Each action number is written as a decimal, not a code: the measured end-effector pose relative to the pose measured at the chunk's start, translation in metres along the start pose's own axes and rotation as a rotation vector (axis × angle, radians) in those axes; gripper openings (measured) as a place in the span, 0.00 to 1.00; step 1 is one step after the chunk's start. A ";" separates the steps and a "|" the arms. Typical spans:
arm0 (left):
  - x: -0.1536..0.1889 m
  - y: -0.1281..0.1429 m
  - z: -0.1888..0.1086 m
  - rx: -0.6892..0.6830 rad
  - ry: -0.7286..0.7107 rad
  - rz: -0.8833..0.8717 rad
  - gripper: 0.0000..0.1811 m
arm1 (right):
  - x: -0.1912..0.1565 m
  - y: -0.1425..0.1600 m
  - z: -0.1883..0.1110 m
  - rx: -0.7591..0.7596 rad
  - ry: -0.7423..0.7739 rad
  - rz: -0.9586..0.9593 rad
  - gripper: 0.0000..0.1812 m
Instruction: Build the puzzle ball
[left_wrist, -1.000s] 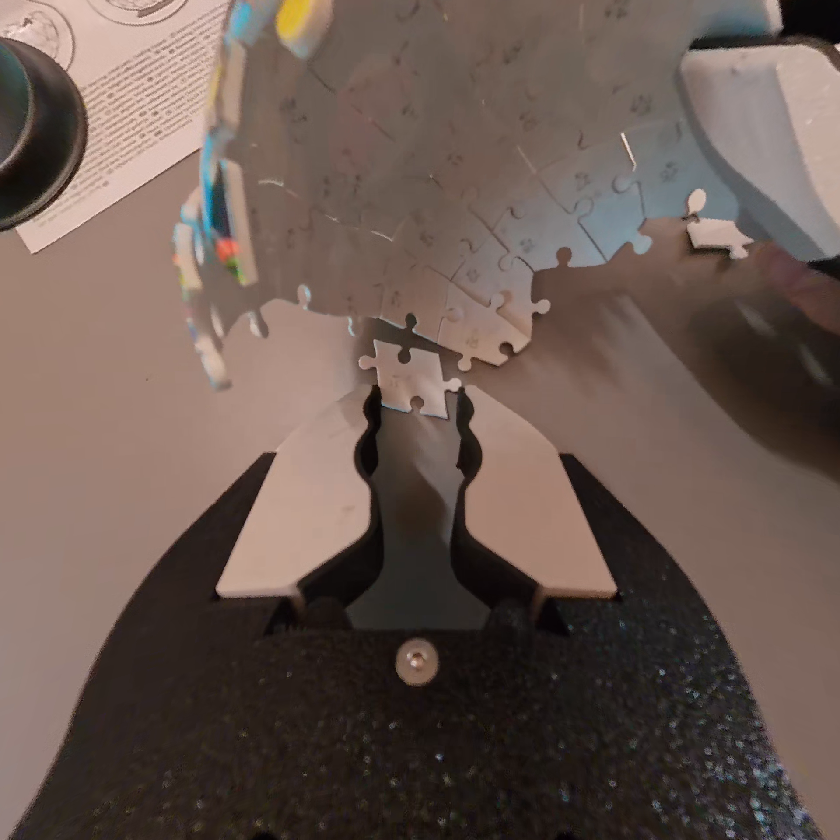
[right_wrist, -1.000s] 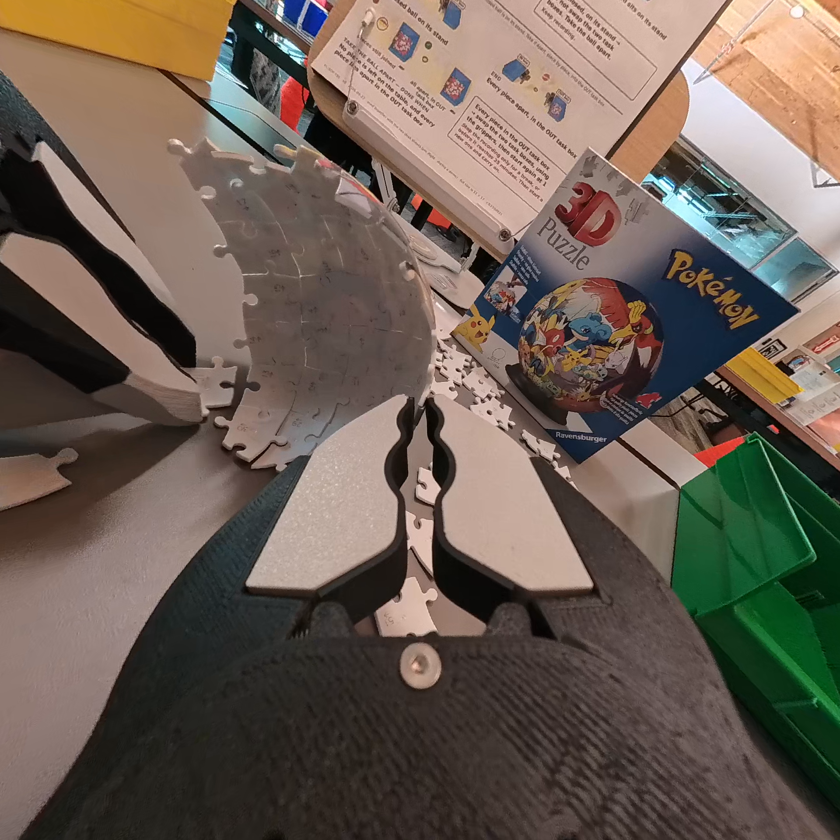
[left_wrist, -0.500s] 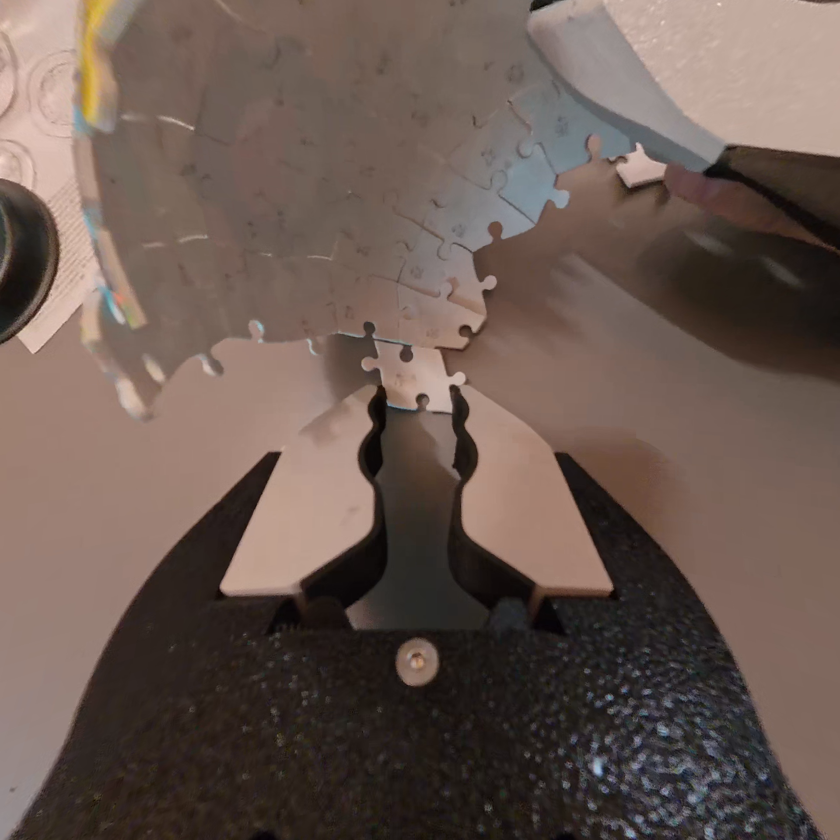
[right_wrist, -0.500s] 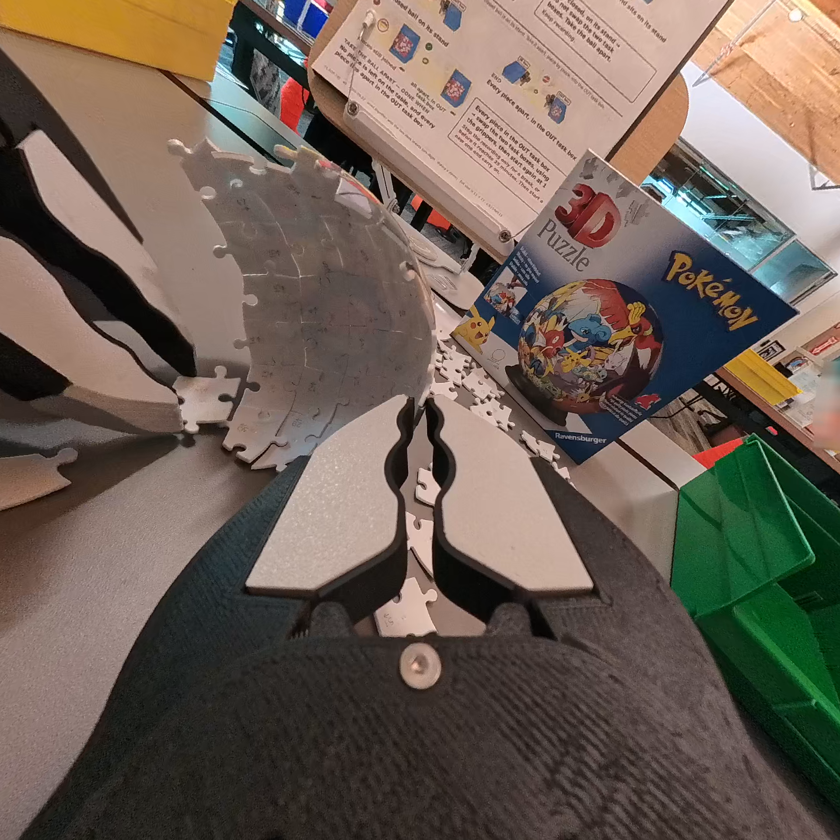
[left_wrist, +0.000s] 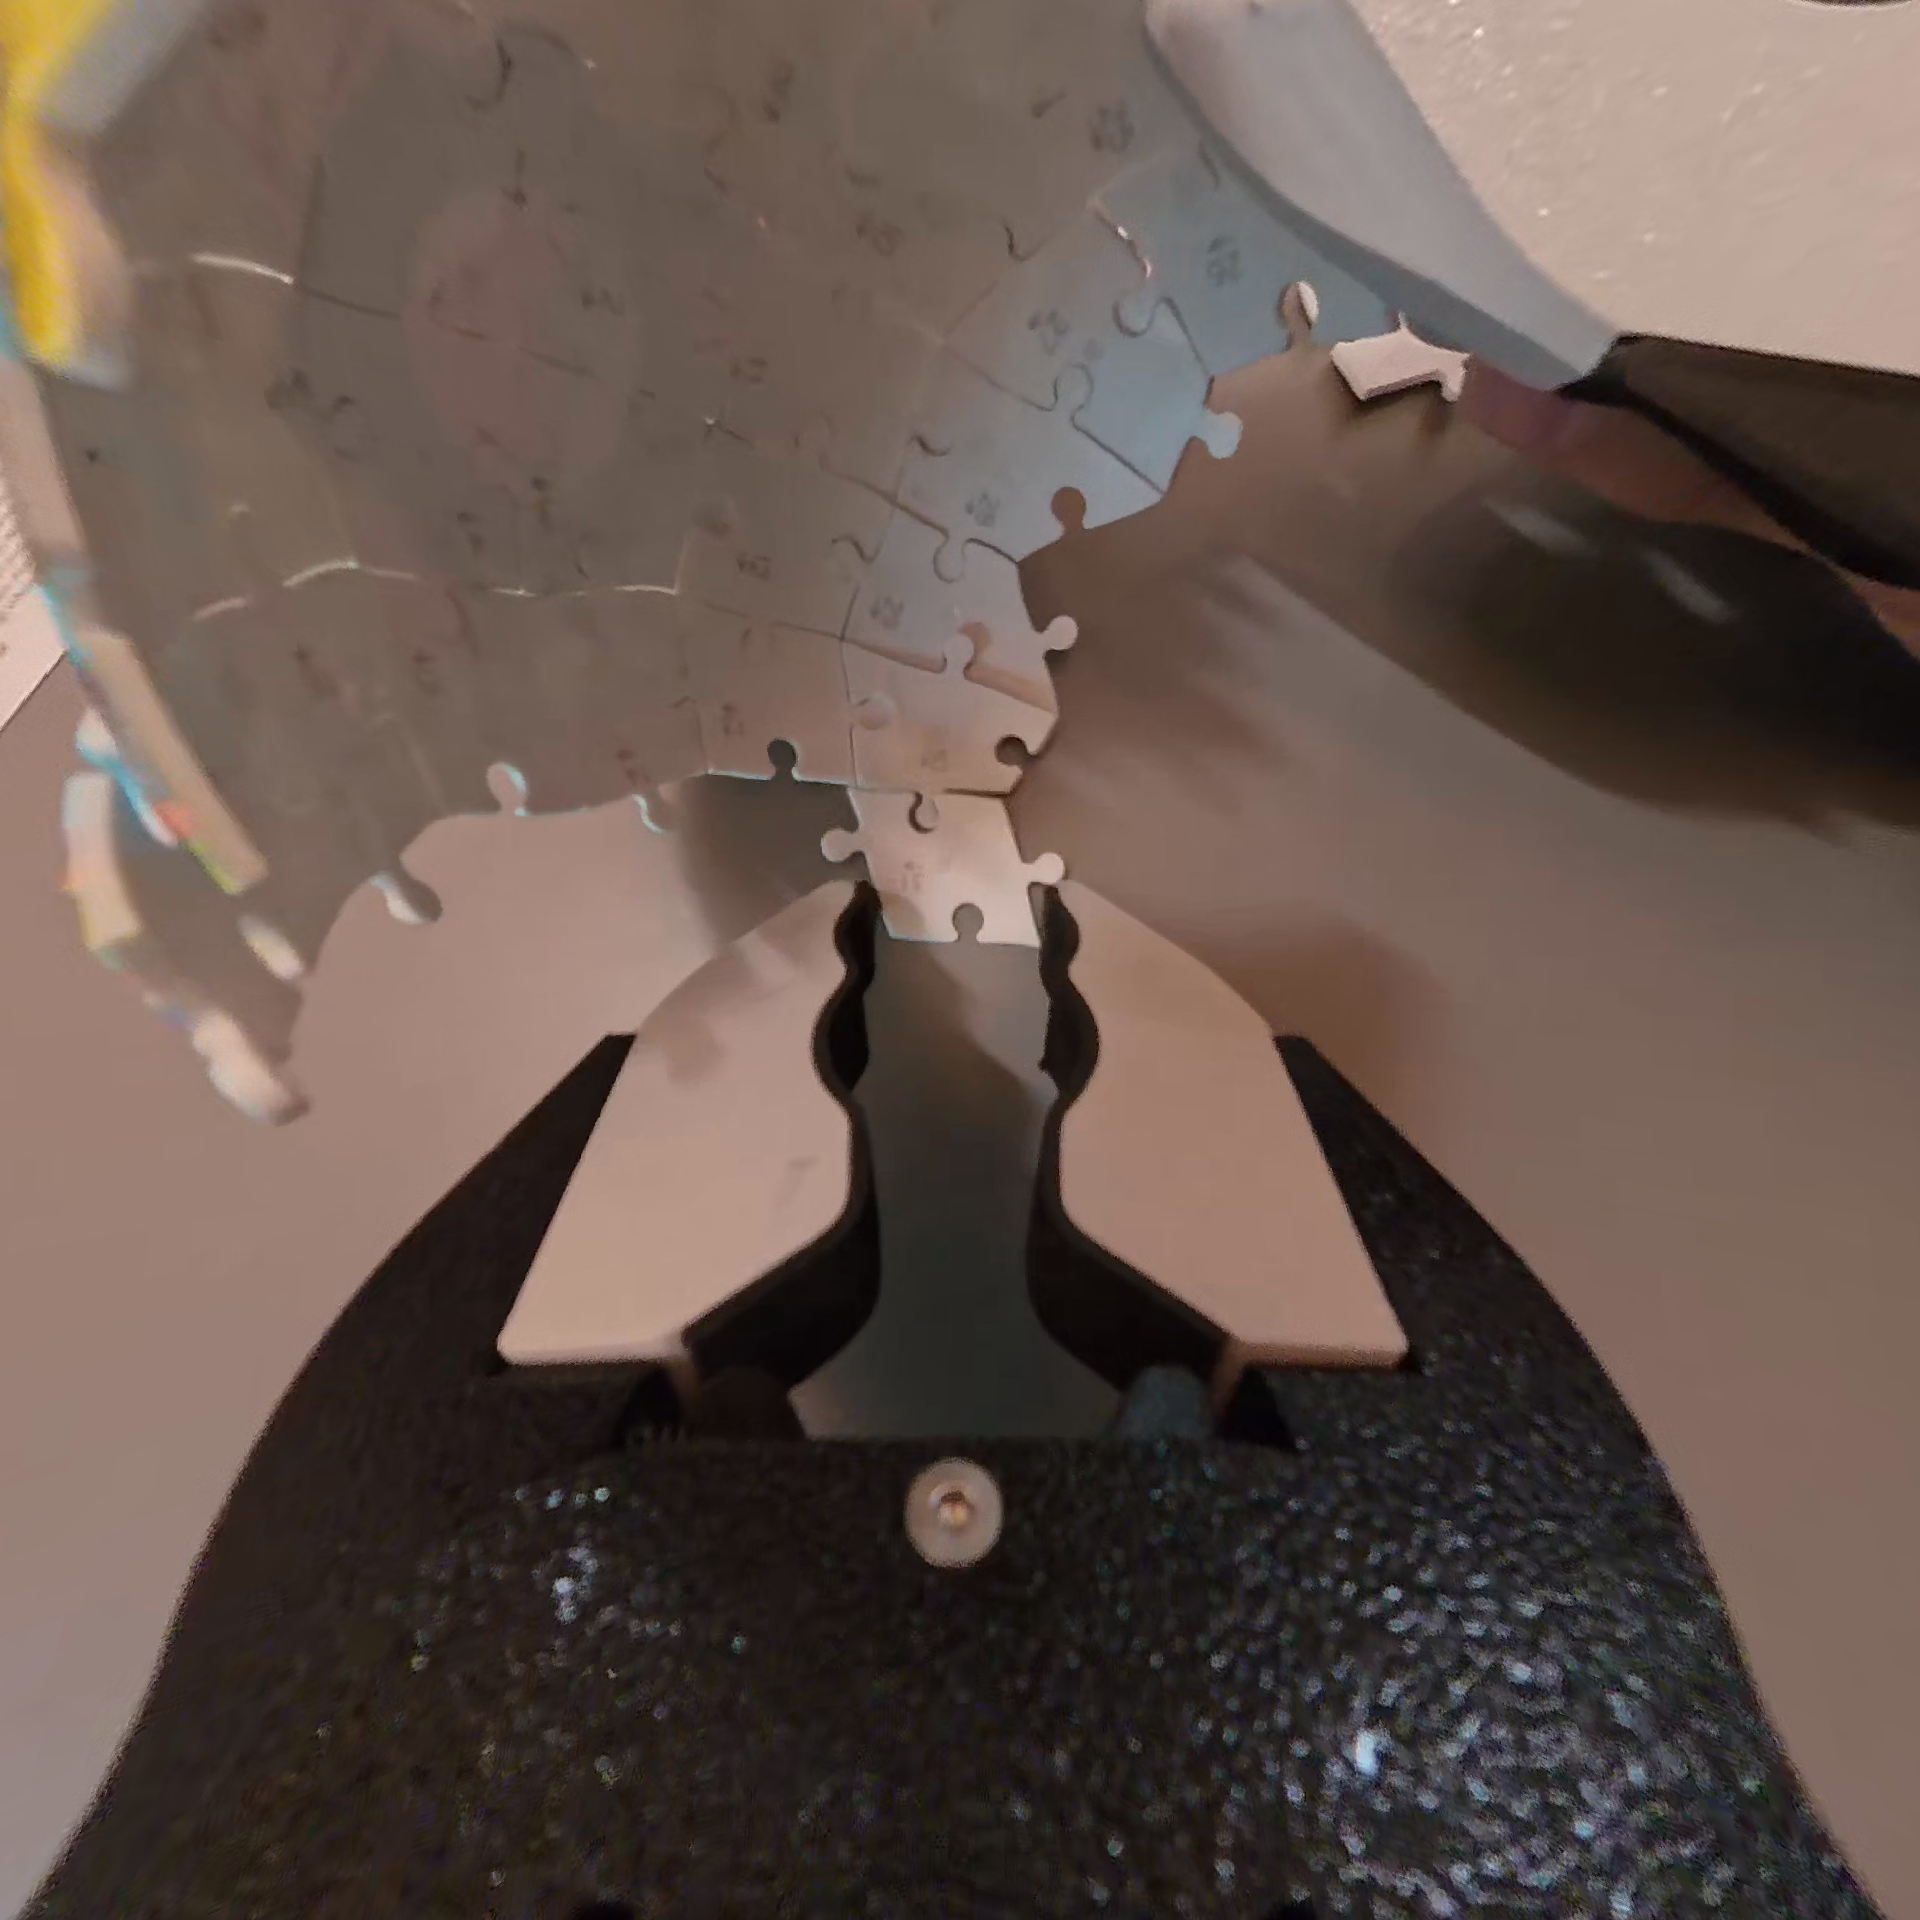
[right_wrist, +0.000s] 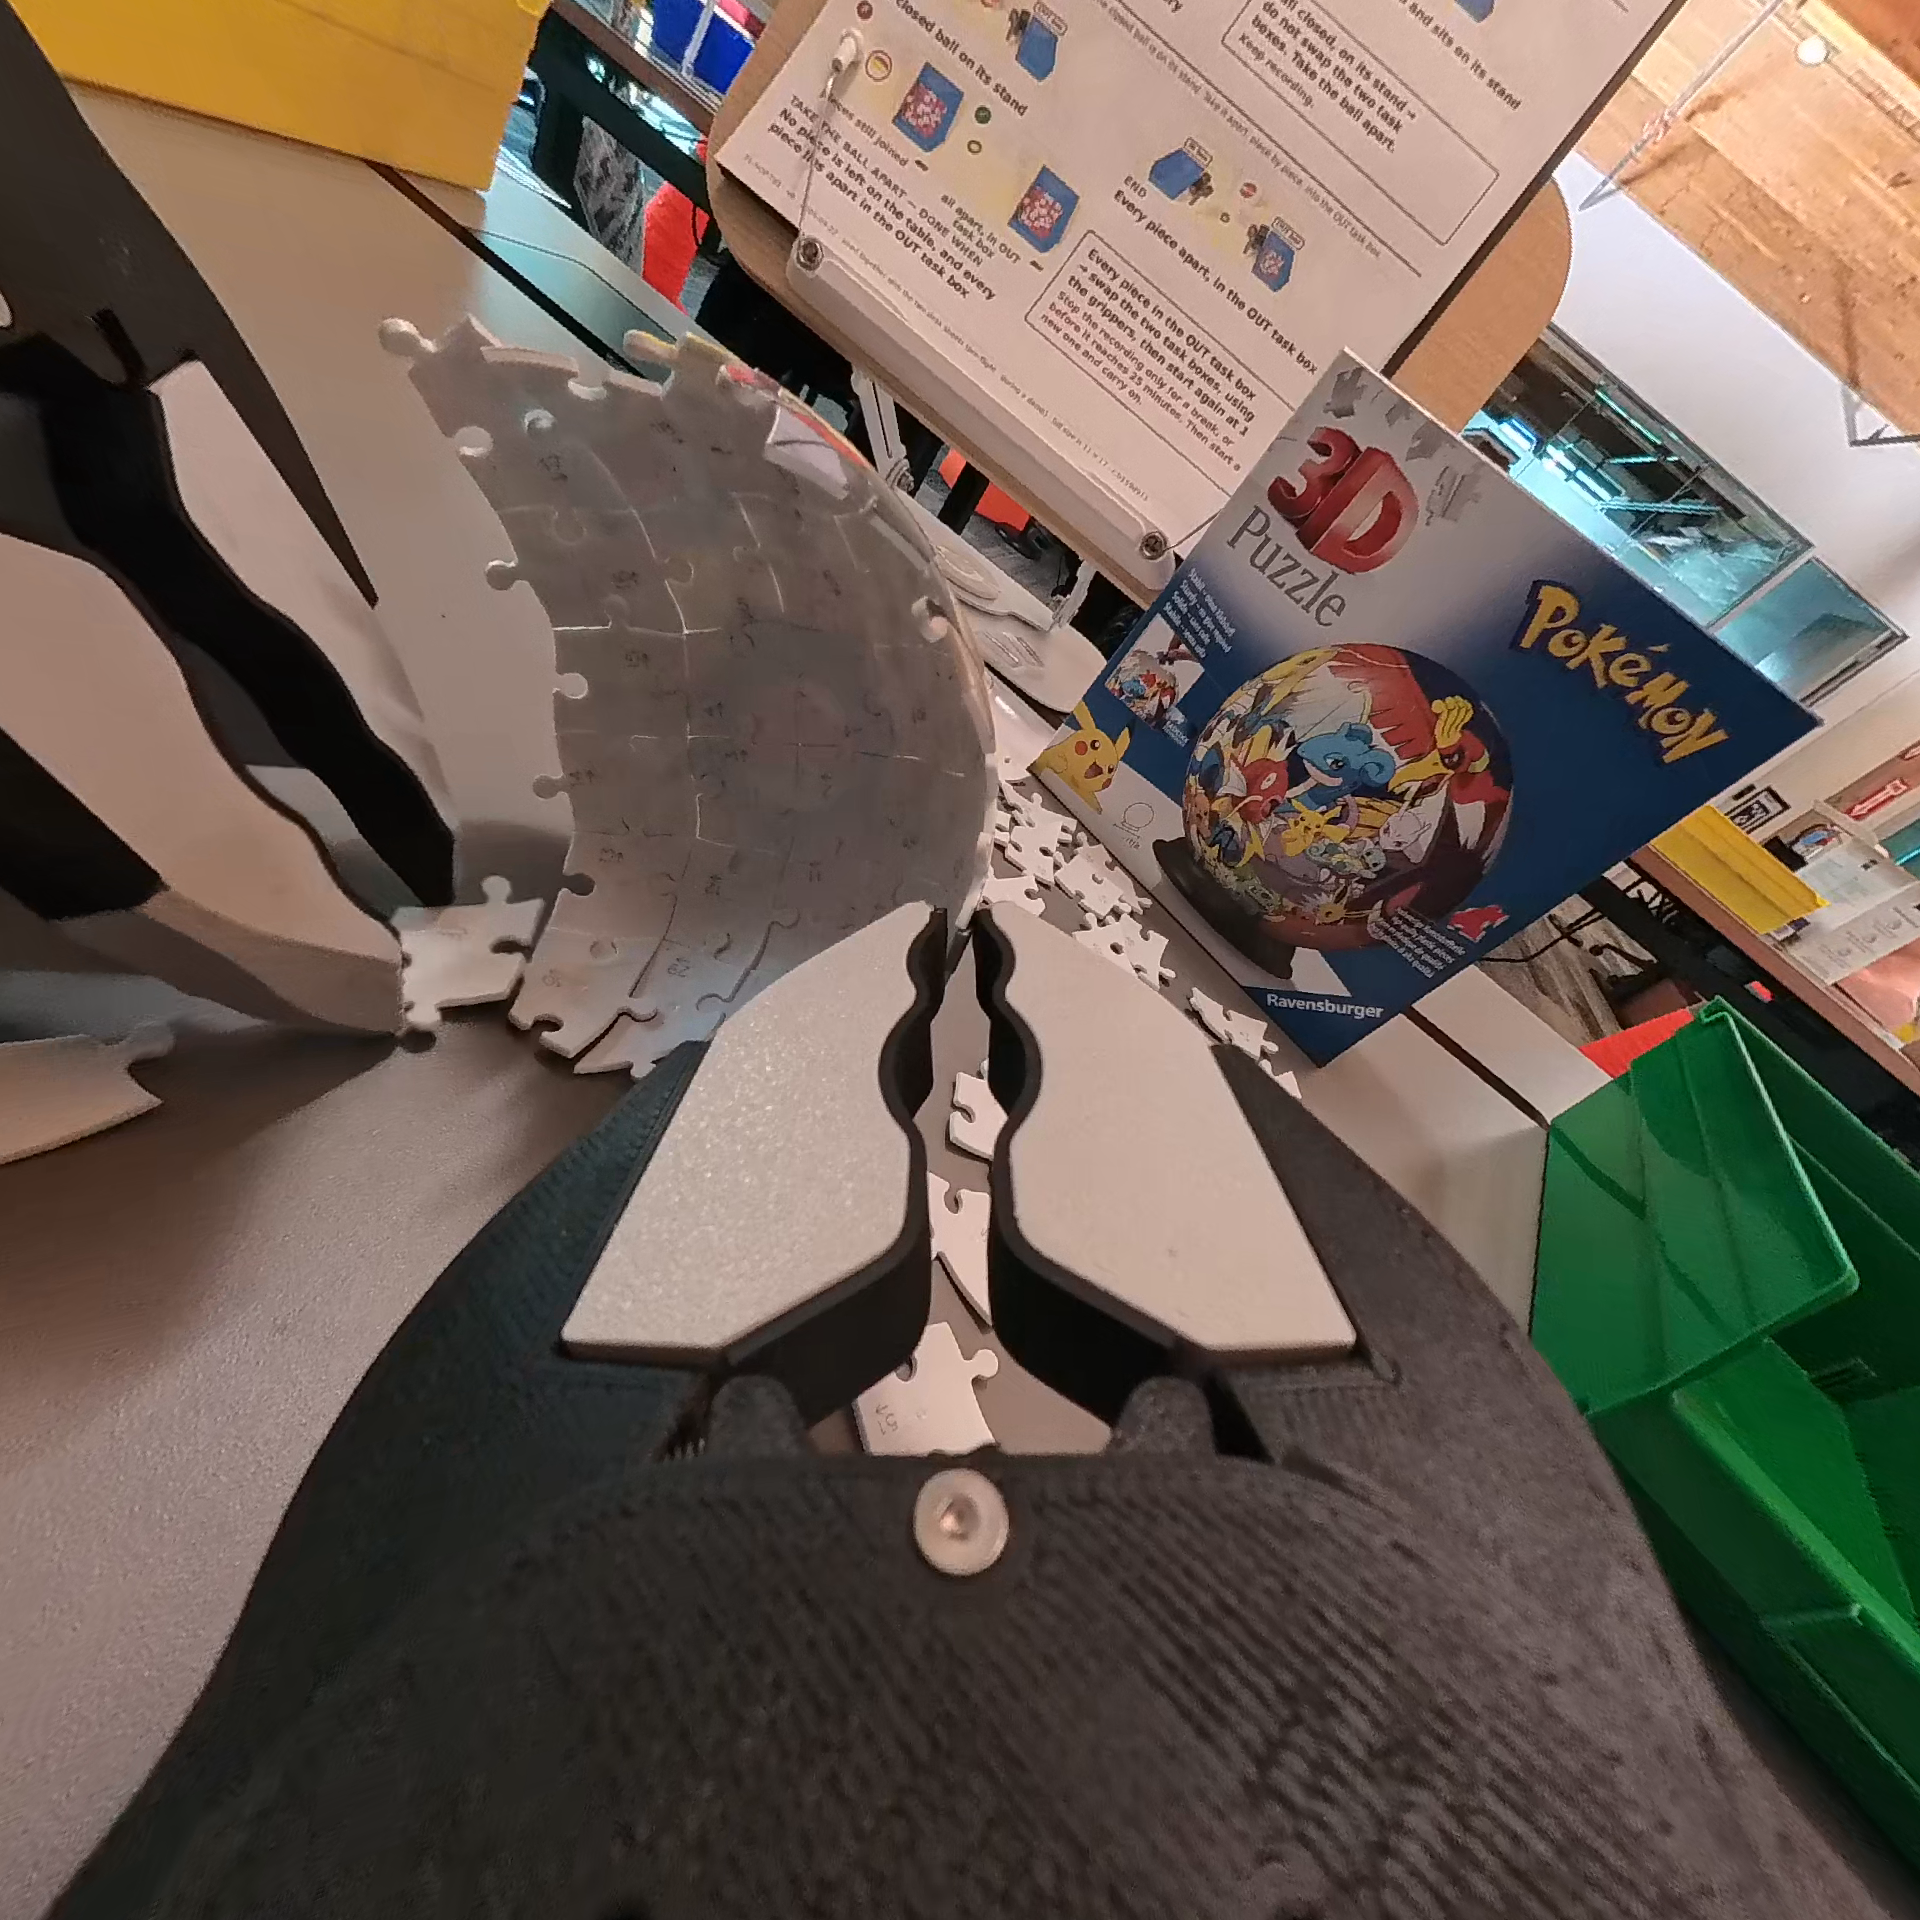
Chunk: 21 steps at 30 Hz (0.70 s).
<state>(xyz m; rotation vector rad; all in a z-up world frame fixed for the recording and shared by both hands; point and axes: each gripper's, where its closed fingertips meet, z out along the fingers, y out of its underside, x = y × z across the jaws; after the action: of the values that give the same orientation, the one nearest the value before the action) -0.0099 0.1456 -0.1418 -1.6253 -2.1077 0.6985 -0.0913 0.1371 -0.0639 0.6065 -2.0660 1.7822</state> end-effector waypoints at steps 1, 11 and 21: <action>0.001 0.000 0.000 -0.002 0.001 0.009 0.17 | 0.000 0.000 0.000 0.000 0.000 0.000 0.03; -0.003 -0.012 -0.005 0.067 -0.021 0.018 0.12 | 0.000 0.000 0.000 0.001 0.000 -0.001 0.03; -0.012 -0.010 0.001 0.059 -0.081 0.024 0.00 | 0.000 -0.001 0.000 0.006 -0.001 -0.004 0.03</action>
<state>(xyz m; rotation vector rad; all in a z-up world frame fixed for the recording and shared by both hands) -0.0156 0.1319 -0.1369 -1.6186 -2.1055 0.8401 -0.0907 0.1374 -0.0633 0.6129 -2.0596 1.7869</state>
